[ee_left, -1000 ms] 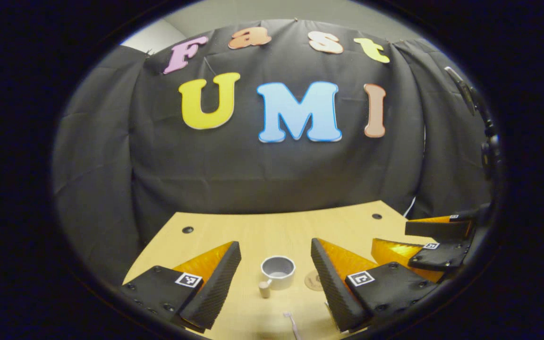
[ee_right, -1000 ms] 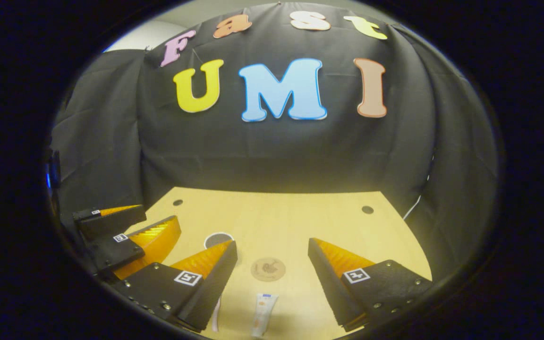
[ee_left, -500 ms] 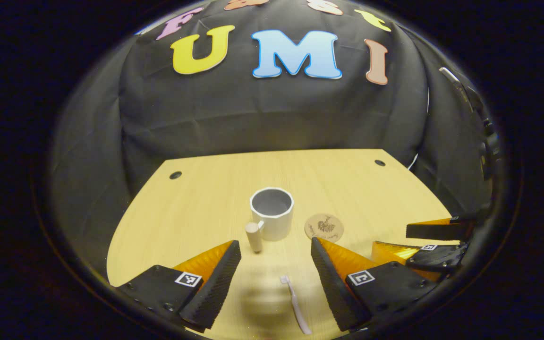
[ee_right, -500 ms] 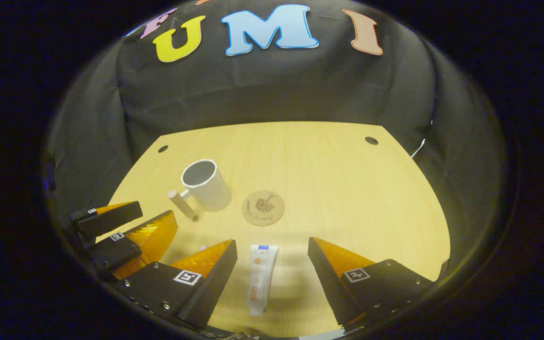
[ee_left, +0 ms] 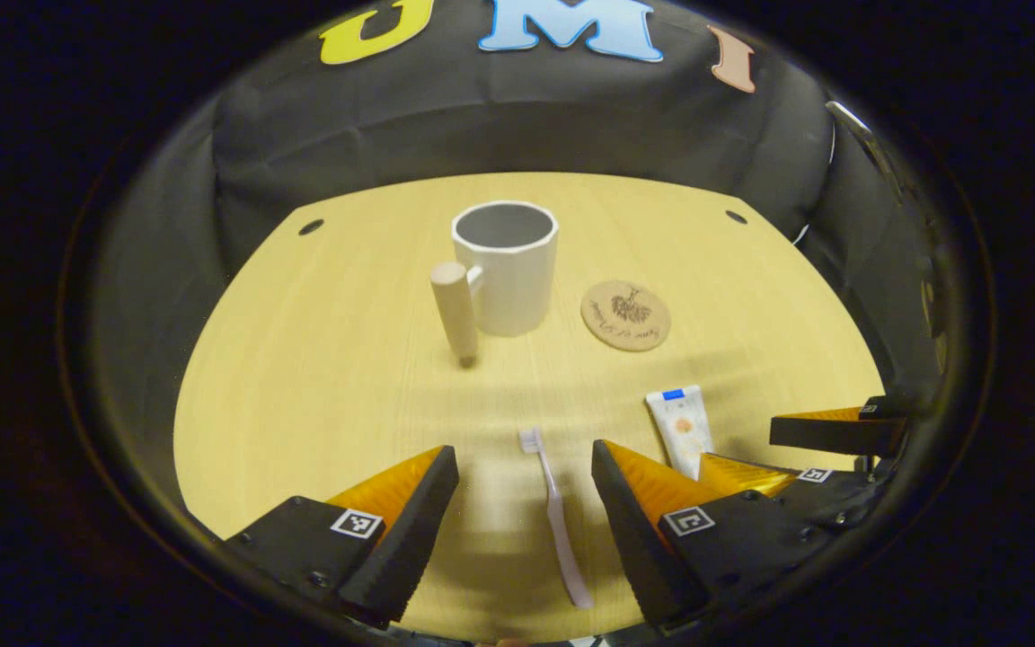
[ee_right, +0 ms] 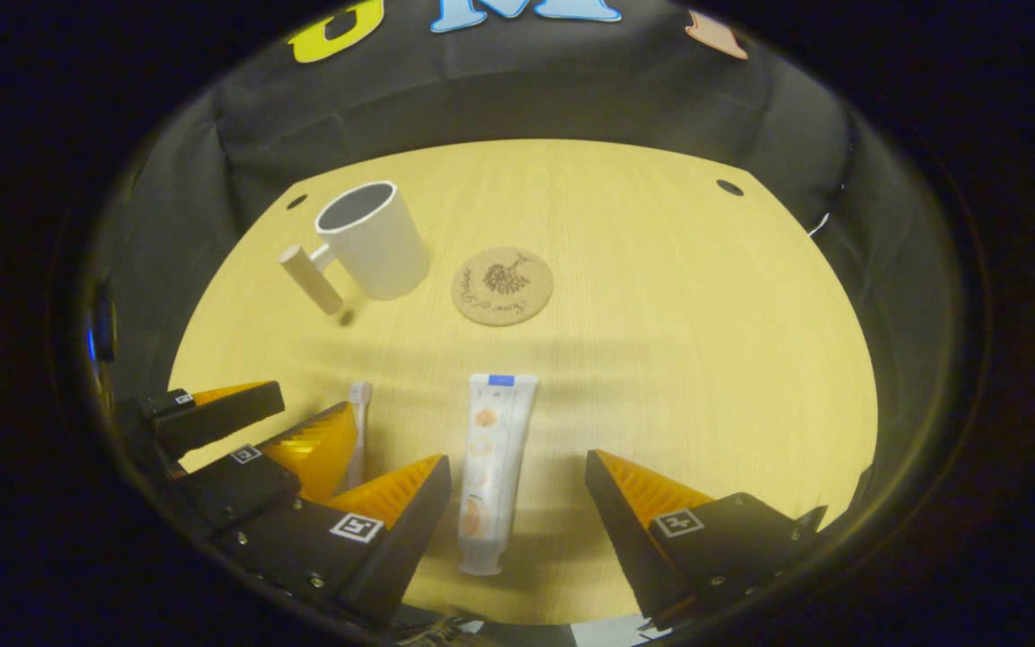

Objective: Put the toothbrush and toothpaste on the desktop into the cup, then pick up the cup and place it on the coaster on the desktop.

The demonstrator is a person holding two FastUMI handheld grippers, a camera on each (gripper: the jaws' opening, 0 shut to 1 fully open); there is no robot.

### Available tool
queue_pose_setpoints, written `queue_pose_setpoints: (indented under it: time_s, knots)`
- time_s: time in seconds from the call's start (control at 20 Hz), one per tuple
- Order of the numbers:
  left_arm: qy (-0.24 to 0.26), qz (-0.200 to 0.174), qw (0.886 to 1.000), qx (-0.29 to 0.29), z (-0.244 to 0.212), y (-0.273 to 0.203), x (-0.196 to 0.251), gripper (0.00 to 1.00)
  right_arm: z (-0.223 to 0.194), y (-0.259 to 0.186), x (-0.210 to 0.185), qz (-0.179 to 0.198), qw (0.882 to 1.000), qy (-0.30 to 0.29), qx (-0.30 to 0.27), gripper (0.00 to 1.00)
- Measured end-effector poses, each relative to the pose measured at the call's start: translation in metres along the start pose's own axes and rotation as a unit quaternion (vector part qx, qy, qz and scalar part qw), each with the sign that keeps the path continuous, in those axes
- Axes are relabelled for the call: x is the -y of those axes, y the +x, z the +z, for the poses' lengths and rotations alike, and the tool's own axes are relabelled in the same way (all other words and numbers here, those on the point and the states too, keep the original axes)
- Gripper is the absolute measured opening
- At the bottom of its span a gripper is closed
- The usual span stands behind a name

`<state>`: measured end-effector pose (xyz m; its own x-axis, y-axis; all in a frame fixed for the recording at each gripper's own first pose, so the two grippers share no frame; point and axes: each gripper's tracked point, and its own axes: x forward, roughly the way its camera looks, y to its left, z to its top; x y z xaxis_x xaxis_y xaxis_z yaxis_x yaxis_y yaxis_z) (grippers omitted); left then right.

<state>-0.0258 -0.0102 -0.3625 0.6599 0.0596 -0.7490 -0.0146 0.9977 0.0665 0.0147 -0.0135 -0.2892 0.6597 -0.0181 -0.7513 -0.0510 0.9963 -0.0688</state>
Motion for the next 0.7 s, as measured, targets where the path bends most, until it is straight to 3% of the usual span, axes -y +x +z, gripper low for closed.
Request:
queue_pose_setpoints:
  time_s: [0.55, 0.6, 0.7]
  knots:
    - [0.002, 0.017, 0.998, -0.058, -0.039, 0.024, -0.005, 1.0, -0.024, 0.026, 0.006, -0.004, 0.999, -0.015, -0.052, 0.95]
    - [0.0, 0.019, 0.998, -0.06, -0.04, 0.026, -0.006, 0.94, -0.025, 0.027, 0.007, -0.006, 0.998, -0.018, -0.056, 0.94]
    - [-0.001, 0.02, 0.998, -0.061, -0.039, 0.028, -0.006, 0.98, -0.03, 0.027, 0.01, -0.01, 0.997, -0.03, -0.075, 0.89]
